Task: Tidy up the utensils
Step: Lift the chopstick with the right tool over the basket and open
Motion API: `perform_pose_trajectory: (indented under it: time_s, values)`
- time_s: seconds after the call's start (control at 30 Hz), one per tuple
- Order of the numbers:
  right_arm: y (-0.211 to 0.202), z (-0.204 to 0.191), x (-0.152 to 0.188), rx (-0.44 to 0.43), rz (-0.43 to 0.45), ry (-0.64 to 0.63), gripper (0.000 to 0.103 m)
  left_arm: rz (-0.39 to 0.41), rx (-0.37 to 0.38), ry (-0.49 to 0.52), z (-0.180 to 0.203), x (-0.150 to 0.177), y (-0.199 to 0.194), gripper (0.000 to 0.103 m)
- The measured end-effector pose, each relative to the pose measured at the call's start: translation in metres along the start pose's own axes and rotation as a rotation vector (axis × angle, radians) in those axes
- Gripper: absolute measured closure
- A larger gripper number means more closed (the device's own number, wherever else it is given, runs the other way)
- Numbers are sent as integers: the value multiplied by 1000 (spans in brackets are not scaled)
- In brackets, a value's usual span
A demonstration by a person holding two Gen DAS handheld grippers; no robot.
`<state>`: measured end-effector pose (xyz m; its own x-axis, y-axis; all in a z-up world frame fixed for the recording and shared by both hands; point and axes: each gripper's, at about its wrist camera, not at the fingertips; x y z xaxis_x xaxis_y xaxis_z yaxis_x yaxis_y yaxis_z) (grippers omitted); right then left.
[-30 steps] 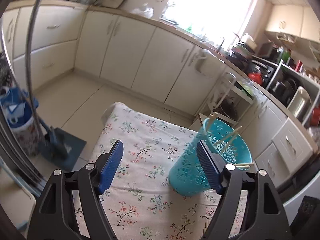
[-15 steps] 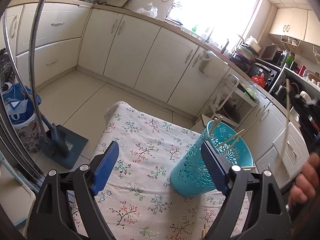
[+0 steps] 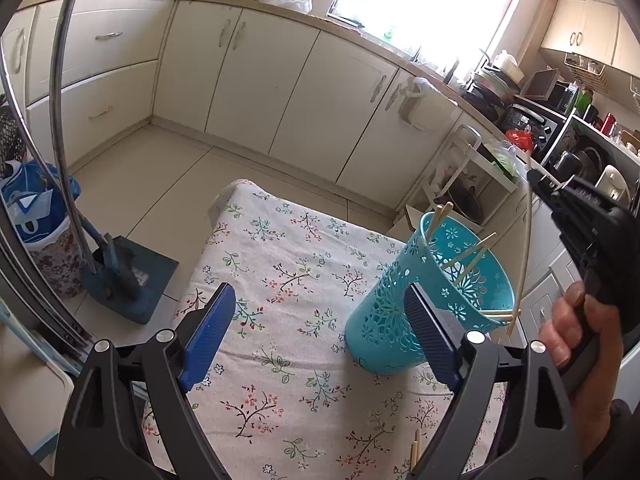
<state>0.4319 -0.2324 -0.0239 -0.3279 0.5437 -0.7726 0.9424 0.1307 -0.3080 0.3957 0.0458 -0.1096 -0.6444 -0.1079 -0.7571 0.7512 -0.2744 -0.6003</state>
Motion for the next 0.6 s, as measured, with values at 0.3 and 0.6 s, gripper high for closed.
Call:
perform_pose_trajectory:
  time_s: [0.3, 0.6]
  values:
    - [-2, -9, -7, -1, 33, -54, 97, -22, 7, 7, 3, 2, 5, 21]
    - [5, 4, 28, 34, -128, -133, 85, -54, -6, 10, 1, 4, 10, 20]
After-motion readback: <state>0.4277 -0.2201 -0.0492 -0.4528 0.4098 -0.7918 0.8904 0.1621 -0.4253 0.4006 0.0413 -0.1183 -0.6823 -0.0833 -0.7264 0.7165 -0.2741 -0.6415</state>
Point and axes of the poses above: each gripper's, at about its wrist camera, not at the fingertips, and y roughly the way its jaws point, z to its right, x to its underside, and after that the axes turned 11 degrees about y, right-handed
